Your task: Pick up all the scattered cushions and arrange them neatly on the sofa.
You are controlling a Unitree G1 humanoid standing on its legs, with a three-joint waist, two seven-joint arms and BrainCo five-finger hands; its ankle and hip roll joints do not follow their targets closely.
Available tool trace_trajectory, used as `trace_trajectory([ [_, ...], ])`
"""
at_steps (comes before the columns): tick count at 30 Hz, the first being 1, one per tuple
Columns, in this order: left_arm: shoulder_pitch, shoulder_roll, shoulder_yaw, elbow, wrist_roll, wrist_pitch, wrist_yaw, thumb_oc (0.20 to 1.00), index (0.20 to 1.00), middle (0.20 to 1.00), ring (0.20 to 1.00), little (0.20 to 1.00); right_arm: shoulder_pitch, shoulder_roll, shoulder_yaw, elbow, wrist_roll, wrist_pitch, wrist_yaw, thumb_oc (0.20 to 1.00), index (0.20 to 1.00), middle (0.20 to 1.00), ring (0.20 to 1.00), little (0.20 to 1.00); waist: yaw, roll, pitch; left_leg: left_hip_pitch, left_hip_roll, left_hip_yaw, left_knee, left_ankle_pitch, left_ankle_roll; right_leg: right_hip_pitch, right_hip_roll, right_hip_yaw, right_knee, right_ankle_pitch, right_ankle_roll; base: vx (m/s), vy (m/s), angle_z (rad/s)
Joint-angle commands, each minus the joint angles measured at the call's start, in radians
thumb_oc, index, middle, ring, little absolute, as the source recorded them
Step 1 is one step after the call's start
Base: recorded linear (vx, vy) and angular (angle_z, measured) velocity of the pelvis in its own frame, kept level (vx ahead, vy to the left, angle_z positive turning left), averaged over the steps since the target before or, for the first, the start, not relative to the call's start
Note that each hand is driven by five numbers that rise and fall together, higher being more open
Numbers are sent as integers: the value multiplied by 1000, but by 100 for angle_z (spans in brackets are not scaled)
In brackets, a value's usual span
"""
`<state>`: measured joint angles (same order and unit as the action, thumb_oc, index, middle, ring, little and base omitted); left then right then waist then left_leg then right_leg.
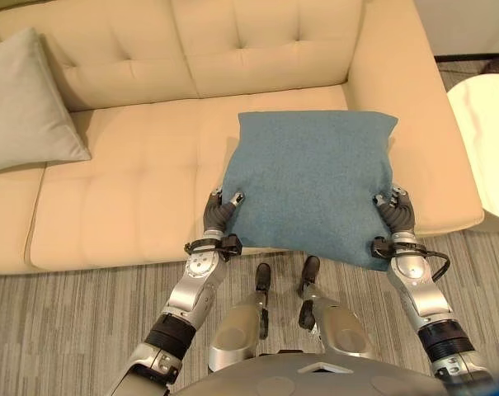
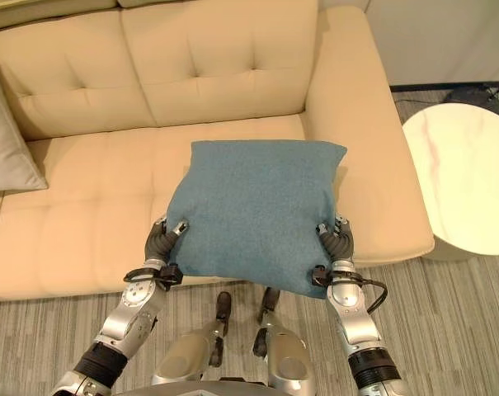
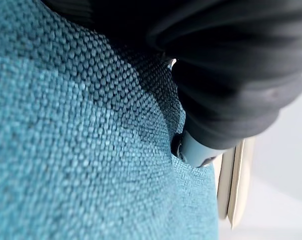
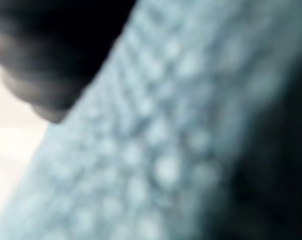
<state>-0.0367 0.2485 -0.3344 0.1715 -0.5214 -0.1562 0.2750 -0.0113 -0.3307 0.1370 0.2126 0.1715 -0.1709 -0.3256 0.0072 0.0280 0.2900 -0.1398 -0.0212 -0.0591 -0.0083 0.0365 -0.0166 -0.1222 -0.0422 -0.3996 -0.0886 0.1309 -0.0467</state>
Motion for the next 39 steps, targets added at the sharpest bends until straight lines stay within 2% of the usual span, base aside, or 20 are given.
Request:
trace_trajectory([
  [1, -80, -13, -19, -122, -13, -88, -78, 200, 200, 200, 200, 200, -27, 15, -6, -106, -40, -91, 24, 200, 200, 200, 200, 200, -35, -50, -88, -87, 62, 140, 150, -38, -67, 78, -71, 42, 60, -187, 111, -23, 64, 70],
  [3, -62, 3, -15, -144, -8, -83, -95, 200, 200, 200, 200, 200, -27, 22, -15, -132, -43, -87, 29, 200, 200, 200, 200, 200, -48, -53, -108, -71, 76, 261, 155, -57, -38, 91, -79, 18, 59, -181, 117, 47, 112, 64],
  [4, -51, 12, -10, -155, -3, -83, -100, 200, 200, 200, 200, 200, -28, 24, -12, -137, -43, -86, 33, 200, 200, 200, 200, 200, -48, -53, -120, -53, 77, 280, 141, -65, -32, 97, -80, 16, 59, -178, 121, 131, 125, 46],
  [10, 15, 35, 7, -193, 8, -68, -124, 200, 200, 200, 200, 200, -23, 46, 8, -139, -43, -74, 62, 200, 200, 200, 200, 200, -27, -67, -159, 25, 42, 275, 74, -91, 1, 128, -98, 25, 96, -185, 149, 119, 142, 18],
  [13, 30, 53, 22, -205, 26, -63, -123, 200, 200, 200, 200, 200, -33, 70, 22, -134, -50, -71, 74, 200, 200, 200, 200, 200, -11, -57, -151, 79, 21, 277, 44, -114, 37, 91, -144, 40, 266, -202, 177, 103, 270, -3],
  [14, 27, 59, 24, -203, 35, -63, -123, 200, 200, 200, 200, 200, -31, 74, 26, -132, -51, -68, 83, 200, 200, 200, 200, 200, -13, -56, -141, 106, 15, 267, 38, -123, 48, 59, -153, 75, 342, -193, 196, 175, 177, -12],
  [15, 21, 56, 15, -204, 38, -67, -120, 200, 200, 200, 200, 200, -26, 70, 21, -134, -62, -65, 83, 200, 200, 200, 200, 200, -33, -52, -132, 132, 9, 238, 20, -123, 51, -3, -90, 170, 362, -201, 183, 250, 125, 18],
  [16, 18, 54, 9, -204, 43, -72, -119, 200, 200, 200, 200, 200, -29, 62, 23, -133, -66, -65, 81, 200, 200, 200, 200, 200, -46, -60, -134, 148, -10, 217, 12, -127, 57, -30, -42, 241, 291, -186, 175, 238, 52, 53],
  [17, 15, 55, 8, -202, 47, -72, -118, 200, 200, 200, 200, 200, -31, 60, 25, -132, -64, -67, 81, 200, 200, 200, 200, 200, -48, -63, -134, 155, -18, 210, 10, -132, 59, -40, -32, 249, 262, -171, 170, 217, -4, 53],
  [20, 4, 55, 13, -201, 52, -73, -111, 200, 200, 200, 200, 200, -31, 56, 24, -130, -67, -66, 78, 200, 200, 200, 200, 200, -53, -67, -127, 175, -25, 186, 18, -152, 57, -74, -30, 217, 240, -142, 172, 160, -49, 20],
  [21, -1, 49, 8, -197, 63, -78, -115, 200, 200, 200, 200, 200, -17, 51, 18, -131, -72, -69, 75, 200, 200, 200, 200, 200, -59, -72, -128, 192, -35, 170, 38, -180, 56, -42, -28, 217, 215, -146, 166, 265, -123, 1],
  [23, -2, 40, 3, -198, 56, -83, -119, 200, 200, 200, 200, 200, 5, 47, -2, -134, -76, -69, 73, 200, 200, 200, 200, 200, -66, -77, -143, 187, -33, 171, 73, -192, 29, -11, -28, 214, 184, -145, 157, 211, -135, 38],
  [24, 1, 37, -1, -201, 56, -83, -121, 200, 200, 200, 200, 200, 18, 42, -11, -140, -78, -70, 73, 200, 200, 200, 200, 200, -75, -79, -148, 180, -23, 180, 111, -206, 12, 16, -30, 200, 164, -145, 151, 211, -186, 77],
  [25, -3, 30, -9, -199, 53, -80, -123, 200, 200, 200, 200, 200, 23, 28, -19, -137, -75, -70, 69, 200, 200, 200, 200, 200, -81, -89, -147, 141, 0, 205, 228, -206, -14, 57, -36, 189, 140, -146, 139, 203, -196, 104],
  [26, -6, 24, -4, -195, 50, -77, -119, 200, 200, 200, 200, 200, 23, 11, -16, -134, -76, -65, 73, 200, 200, 200, 200, 200, -77, -91, -141, 90, 28, 210, 332, -178, -34, 91, -31, 186, 116, -153, 124, 144, -152, 68],
  [27, -6, 24, -4, -195, 50, -77, -119, 200, 200, 200, 200, 200, 23, 11, -16, -134, -76, -65, 73, 200, 200, 200, 200, 200, -77, -90, -141, 88, 30, 210, 336, -180, -35, 92, -30, 186, 115, -152, 123, 113, -81, 53],
  [31, 6, 23, 1, -199, 58, -67, -114, 200, 200, 200, 200, 200, 18, -4, -9, -125, -84, -57, 75, 200, 200, 200, 200, 200, -64, -98, -147, 39, 62, 183, 266, -169, -30, 115, -33, 204, 88, -165, 123, 89, -7, -22],
  [33, 2, 23, 3, -200, 66, -61, -102, 200, 200, 200, 200, 200, 16, -10, -6, -119, -86, -53, 69, 200, 200, 200, 200, 200, -49, -89, -143, 17, 77, 122, 158, -97, -43, 126, -16, 223, 83, -180, 124, 151, 34, -32],
  [34, -1, 21, 5, -201, 66, -62, -95, 200, 200, 200, 200, 200, 12, -13, -6, -116, -88, -52, 65, 200, 200, 200, 200, 200, -44, -87, -138, 5, 73, 99, 148, -81, -48, 130, -12, 230, 83, -187, 122, 134, 51, -45],
  [39, 16, 30, 2, -202, 71, -52, -103, 200, 200, 200, 200, 200, 23, -18, -10, -121, -95, -46, 72, 200, 200, 200, 200, 200, -50, -74, -171, 96, 61, 109, 42, -74, -42, 171, -15, 259, 54, -190, 127, 210, 115, -48],
])
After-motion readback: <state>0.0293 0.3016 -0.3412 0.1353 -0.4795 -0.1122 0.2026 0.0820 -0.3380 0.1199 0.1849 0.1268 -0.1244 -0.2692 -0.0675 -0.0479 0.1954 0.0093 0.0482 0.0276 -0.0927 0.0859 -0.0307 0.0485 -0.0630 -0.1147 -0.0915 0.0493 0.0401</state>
